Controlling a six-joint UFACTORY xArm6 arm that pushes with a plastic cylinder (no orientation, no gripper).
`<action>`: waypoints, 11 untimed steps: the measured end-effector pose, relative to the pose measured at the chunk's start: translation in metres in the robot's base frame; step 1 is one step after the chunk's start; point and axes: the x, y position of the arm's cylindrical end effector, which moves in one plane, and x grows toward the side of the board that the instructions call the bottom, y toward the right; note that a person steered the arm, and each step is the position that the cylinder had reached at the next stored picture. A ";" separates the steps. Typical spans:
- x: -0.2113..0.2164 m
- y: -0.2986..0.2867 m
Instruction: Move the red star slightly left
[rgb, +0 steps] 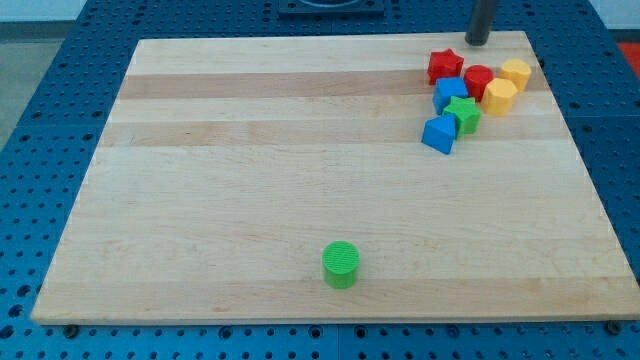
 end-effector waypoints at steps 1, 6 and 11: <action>0.041 -0.002; 0.061 -0.061; 0.061 -0.158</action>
